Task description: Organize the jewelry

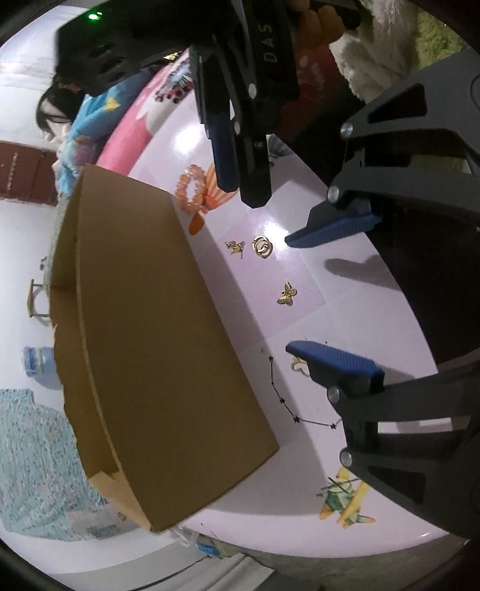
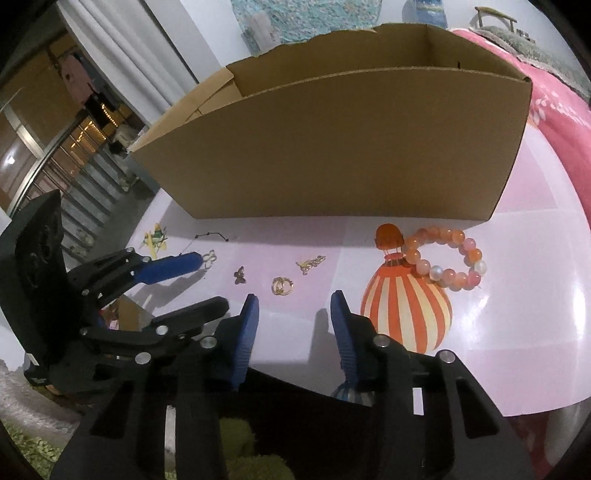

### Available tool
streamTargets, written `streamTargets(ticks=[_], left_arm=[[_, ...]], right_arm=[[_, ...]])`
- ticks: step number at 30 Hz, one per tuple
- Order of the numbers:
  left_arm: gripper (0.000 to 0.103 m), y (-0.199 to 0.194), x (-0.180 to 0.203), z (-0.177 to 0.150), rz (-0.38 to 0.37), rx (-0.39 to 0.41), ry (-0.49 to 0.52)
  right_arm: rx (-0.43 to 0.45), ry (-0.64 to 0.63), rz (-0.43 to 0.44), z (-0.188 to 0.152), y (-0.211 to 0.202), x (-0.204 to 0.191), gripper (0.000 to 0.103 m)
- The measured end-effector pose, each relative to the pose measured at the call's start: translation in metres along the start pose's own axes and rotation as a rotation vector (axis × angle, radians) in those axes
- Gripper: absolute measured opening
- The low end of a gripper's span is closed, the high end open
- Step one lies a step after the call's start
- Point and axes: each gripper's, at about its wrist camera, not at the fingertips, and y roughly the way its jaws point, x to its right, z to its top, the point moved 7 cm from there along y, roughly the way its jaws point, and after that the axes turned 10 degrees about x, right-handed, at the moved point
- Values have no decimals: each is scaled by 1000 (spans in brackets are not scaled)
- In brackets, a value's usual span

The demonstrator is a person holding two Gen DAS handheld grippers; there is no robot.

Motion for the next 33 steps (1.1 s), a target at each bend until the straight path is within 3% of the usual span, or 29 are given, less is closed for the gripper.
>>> streamTargets(ticks=[14,27,33], left_arm=[[31,19,8,2,-5,-40,89],[23,19,7,1,-25,-28,85],[13,20,4,0,-16,-19,81]], right_arm=[[-4,-28,-8,2,6,-2,36],[-11,-131,7,4,9,-12,32],[-12,-166,0,4,9,-17,32]])
